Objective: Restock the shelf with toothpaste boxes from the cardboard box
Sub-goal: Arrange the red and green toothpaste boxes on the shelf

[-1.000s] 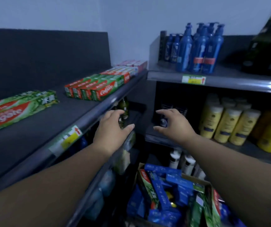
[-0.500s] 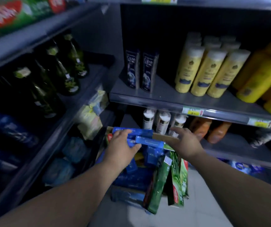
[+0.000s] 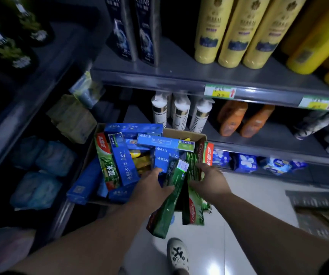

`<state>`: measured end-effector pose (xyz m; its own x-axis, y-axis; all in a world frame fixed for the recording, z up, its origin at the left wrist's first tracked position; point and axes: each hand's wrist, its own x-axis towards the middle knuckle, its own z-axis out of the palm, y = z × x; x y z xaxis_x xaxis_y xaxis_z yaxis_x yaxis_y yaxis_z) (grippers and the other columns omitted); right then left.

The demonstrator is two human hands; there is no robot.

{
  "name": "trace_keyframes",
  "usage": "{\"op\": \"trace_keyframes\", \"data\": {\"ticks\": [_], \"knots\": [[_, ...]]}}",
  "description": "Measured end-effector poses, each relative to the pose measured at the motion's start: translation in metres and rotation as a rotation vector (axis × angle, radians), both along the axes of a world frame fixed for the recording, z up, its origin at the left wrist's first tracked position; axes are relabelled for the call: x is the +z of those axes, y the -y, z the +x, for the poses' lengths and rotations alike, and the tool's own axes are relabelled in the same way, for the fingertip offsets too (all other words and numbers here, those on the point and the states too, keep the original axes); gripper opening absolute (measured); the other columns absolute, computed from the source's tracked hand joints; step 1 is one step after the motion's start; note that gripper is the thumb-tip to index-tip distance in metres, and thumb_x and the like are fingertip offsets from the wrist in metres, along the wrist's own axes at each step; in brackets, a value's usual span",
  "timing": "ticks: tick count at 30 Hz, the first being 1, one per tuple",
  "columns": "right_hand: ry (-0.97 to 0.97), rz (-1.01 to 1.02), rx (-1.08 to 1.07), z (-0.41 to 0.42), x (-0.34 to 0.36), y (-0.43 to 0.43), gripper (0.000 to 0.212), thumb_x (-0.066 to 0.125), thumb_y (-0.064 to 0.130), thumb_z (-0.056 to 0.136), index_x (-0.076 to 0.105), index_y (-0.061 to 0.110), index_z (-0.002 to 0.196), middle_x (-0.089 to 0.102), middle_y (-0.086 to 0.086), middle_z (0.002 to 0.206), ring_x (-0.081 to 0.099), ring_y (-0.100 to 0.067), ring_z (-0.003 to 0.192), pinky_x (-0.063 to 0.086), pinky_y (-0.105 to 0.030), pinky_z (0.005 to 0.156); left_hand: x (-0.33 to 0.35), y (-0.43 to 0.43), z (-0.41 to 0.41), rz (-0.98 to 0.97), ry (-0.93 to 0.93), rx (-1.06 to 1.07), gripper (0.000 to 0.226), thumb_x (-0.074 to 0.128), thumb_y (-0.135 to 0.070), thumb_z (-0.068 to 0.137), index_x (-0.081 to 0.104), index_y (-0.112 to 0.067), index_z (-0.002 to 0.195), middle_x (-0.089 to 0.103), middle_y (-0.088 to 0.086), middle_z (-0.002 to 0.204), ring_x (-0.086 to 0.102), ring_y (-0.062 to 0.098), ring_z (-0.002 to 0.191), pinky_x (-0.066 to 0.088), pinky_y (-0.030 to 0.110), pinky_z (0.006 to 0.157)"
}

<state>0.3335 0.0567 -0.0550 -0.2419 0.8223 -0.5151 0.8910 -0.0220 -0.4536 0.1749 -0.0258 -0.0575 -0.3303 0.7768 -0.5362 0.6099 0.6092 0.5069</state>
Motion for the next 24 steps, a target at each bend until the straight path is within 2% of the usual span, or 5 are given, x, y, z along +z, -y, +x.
{"op": "trace_keyframes", "data": {"ticks": [7, 12, 15, 19, 24], "knots": [[0.019, -0.066, -0.085, -0.006, -0.011, 0.016, 0.077, 0.075, 0.026, 0.075, 0.035, 0.020, 0.141, 0.047, -0.012, 0.127, 0.057, -0.028, 0.108, 0.044, -0.027, 0.085, -0.029, 0.005, 0.009, -0.138, 0.075, 0.040, 0.087, 0.069, -0.049, 0.081, 0.025, -0.014, 0.147, 0.055, 0.006, 0.135, 0.054, 0.025, 0.121, 0.046, 0.032, 0.094], [-0.057, -0.109, -0.210, -0.012, -0.006, 0.017, 0.074, 0.077, 0.026, 0.072, 0.039, 0.016, 0.134, 0.060, -0.010, 0.116, 0.060, -0.027, 0.102, 0.046, -0.026, 0.077, -0.023, 0.005, 0.005, -0.115, 0.104, 0.038, 0.054, 0.067, -0.048, 0.083, 0.047, -0.015, 0.121, 0.062, 0.006, 0.116, 0.060, 0.024, 0.101, 0.050, 0.032, 0.081], [-0.173, -0.187, -0.421, -0.018, 0.006, 0.011, 0.055, 0.079, 0.029, 0.066, 0.049, 0.015, 0.110, 0.066, -0.009, 0.103, 0.066, -0.028, 0.093, 0.056, -0.033, 0.076, -0.010, 0.004, -0.006, -0.066, 0.169, 0.122, 0.063, 0.069, -0.052, 0.078, 0.049, -0.014, 0.124, 0.063, 0.004, 0.116, 0.061, 0.023, 0.103, 0.050, 0.034, 0.087], [-0.418, -0.312, -0.593, -0.024, 0.043, 0.001, 0.031, 0.077, 0.020, 0.063, 0.060, 0.002, 0.082, 0.063, -0.018, 0.070, 0.060, -0.026, 0.054, 0.052, -0.033, 0.049, 0.029, 0.000, -0.030, 0.051, 0.276, 0.222, 0.054, 0.074, -0.048, 0.075, 0.056, -0.014, 0.113, 0.067, 0.000, 0.108, 0.062, 0.017, 0.099, 0.048, 0.030, 0.093], [-0.645, -0.439, -0.553, -0.047, 0.104, -0.012, 0.054, 0.074, 0.012, 0.055, 0.065, -0.008, 0.105, 0.069, -0.031, 0.096, 0.065, -0.034, 0.074, 0.055, -0.054, 0.072, 0.104, 0.003, -0.056, 0.215, 0.423, 0.293, 0.040, 0.069, -0.031, 0.087, 0.053, -0.016, 0.121, 0.062, -0.001, 0.112, 0.058, 0.013, 0.098, 0.041, 0.022, 0.083]]}}
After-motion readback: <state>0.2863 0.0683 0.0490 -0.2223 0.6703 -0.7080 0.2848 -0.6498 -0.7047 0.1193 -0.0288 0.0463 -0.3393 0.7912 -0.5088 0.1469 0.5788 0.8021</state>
